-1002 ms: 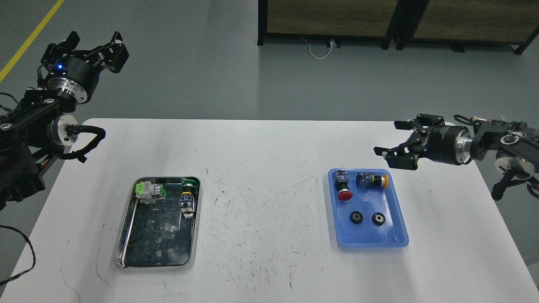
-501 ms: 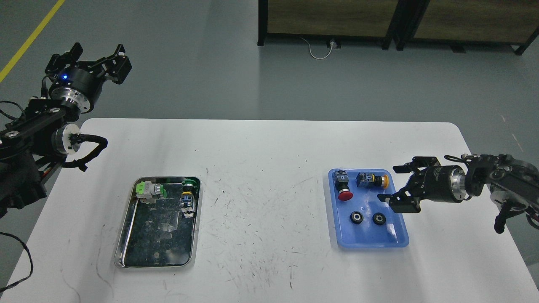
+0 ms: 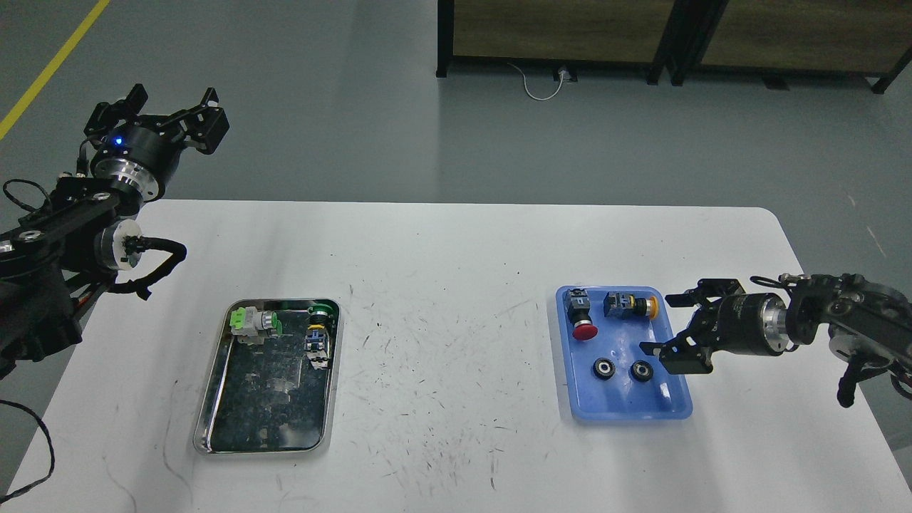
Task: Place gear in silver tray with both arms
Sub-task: 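Move the right gripper down to the black gear in the blue tray, then close the right gripper on the black gear nearest the robot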
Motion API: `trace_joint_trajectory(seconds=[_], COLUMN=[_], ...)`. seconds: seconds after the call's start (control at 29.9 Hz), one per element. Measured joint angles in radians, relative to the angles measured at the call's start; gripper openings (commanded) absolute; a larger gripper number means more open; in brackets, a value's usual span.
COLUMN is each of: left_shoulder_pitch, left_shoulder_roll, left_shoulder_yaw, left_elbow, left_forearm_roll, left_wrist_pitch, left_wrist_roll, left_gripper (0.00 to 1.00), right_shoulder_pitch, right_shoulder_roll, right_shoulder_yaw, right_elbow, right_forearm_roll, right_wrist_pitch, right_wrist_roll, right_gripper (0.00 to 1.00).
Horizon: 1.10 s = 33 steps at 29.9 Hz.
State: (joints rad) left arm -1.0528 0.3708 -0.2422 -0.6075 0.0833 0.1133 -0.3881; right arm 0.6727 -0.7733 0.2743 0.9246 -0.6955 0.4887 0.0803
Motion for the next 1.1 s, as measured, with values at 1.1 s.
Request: trace_joint_trajectory(seconds=[1.1], left_shoulder_pitch=[0.02], left_shoulder_roll=[0.0], left_shoulder_yaw=[0.003], left_elbow=[0.005], left_forearm_roll=[0.001], left_wrist_pitch=[0.017], left_wrist_roll=[-0.001], left_gripper=[0.99], right_shoulder_pitch=[-0.065], right_shoulder_roll=[0.088], right_shoulder_yaw=[-0.026], right_elbow=[-0.029], right_forearm_roll=[-0.147], right_wrist_pitch=[0.0], right_wrist_roll=[-0.016], right_gripper=[0.92])
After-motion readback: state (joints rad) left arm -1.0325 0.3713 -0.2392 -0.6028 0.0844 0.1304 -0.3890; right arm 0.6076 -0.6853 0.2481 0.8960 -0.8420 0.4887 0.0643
